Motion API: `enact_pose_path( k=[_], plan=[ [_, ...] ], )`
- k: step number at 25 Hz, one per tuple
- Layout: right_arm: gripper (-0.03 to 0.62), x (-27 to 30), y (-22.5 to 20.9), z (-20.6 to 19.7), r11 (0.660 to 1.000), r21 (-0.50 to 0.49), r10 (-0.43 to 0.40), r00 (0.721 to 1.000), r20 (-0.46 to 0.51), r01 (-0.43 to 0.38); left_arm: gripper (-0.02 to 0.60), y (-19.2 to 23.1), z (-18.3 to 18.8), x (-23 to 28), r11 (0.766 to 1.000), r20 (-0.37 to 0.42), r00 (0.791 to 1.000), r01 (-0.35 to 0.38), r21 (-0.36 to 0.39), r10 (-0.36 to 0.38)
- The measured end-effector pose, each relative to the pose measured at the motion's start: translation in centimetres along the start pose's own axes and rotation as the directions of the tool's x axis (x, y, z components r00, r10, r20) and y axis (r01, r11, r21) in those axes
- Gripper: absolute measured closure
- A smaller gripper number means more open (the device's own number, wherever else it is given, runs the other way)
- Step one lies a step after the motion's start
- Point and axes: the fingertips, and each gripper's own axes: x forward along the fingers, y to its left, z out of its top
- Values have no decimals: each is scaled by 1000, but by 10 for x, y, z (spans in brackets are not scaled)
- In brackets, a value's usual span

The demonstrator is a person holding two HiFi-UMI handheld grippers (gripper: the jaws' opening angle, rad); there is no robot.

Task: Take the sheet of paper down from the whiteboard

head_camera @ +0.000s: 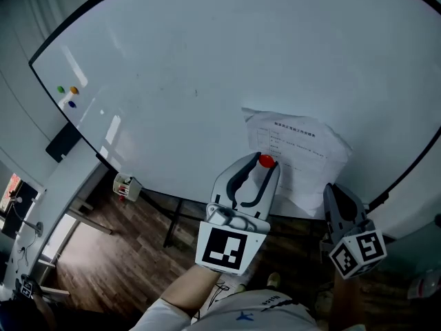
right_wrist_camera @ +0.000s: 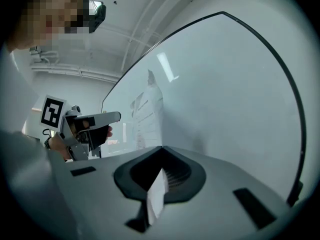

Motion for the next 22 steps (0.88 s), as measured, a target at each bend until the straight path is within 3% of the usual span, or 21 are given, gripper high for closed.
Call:
enact_pose_path(
  k=[7,17,22],
  plan=[
    [580,-8,13,-4,999,2,-33,998,-47,33,448,-4,-22,-16,991,-51,995,75,-112,-81],
    [580,-63,46,-44,993,-26,-120,989,-92,118,448,-62,-73,-79,938,-126,956,225,-265,-265],
    [580,-79,57,-47,989,-37,-145,984,-105,142,449,-69,-70,-93,930,-114,951,246,-274,-286]
  ],
)
